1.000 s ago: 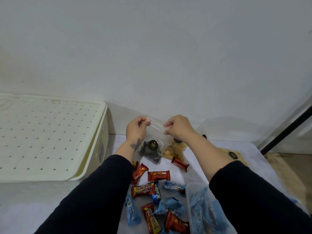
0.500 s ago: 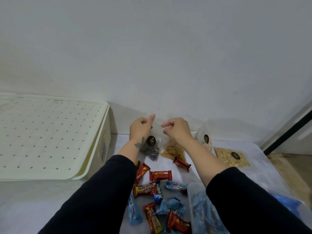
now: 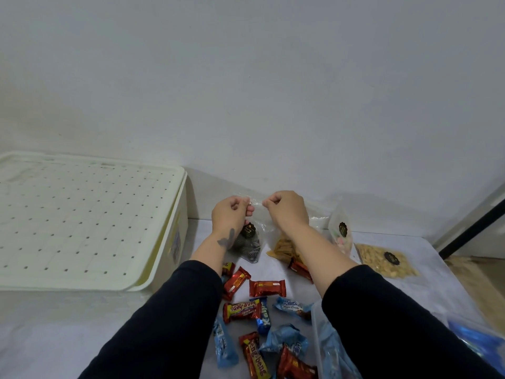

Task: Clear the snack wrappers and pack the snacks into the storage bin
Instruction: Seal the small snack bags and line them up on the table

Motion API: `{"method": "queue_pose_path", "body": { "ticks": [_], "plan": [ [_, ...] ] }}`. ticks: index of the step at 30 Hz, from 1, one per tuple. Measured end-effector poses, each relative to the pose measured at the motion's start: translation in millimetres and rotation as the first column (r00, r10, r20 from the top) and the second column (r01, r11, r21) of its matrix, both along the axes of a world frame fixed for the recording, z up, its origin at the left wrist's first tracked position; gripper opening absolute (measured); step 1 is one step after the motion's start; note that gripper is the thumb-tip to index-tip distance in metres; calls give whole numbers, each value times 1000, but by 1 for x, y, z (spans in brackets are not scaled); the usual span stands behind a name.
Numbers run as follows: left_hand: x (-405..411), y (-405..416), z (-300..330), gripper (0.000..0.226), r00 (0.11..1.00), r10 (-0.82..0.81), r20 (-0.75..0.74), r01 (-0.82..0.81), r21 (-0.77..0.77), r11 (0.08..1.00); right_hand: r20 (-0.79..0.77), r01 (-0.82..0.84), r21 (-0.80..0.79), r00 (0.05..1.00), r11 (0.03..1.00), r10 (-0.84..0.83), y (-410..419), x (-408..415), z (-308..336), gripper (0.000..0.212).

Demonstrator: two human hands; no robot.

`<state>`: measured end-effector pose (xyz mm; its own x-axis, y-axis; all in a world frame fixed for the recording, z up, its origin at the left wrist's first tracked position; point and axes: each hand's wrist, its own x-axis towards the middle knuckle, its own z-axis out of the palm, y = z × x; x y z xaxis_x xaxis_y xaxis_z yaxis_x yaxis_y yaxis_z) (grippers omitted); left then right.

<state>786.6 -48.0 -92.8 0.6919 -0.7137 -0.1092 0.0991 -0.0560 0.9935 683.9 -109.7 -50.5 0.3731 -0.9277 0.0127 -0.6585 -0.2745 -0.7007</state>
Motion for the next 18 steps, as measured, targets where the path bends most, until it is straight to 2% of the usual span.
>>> {"method": "queue_pose_path", "body": {
  "ticks": [5, 10, 13, 15, 18],
  "plan": [
    [8, -4, 0, 22, 990, 130, -61, -133, -44, 990, 122, -117, -16, 985, 993, 118, -4, 11, 5, 15],
    [15, -12, 0, 20, 972, 219, -82, -222, -29, 975, 160, -137, -31, 977, 990, 140, -14, 25, 2, 22],
    [18, -14, -3, 17, 976, 217, -10, -217, 26, 976, 163, -105, -5, 981, 994, 105, -19, 25, -5, 28],
    [16, -15, -5, 19, 977, 191, 99, -199, 80, 977, 136, -92, 5, 987, 996, 91, -23, 17, -12, 30],
    [0, -22, -11, 19, 981, 42, 187, -75, 170, 983, 82, -15, 16, 997, 1000, 13, -32, -3, -24, 29]
  ]
}}
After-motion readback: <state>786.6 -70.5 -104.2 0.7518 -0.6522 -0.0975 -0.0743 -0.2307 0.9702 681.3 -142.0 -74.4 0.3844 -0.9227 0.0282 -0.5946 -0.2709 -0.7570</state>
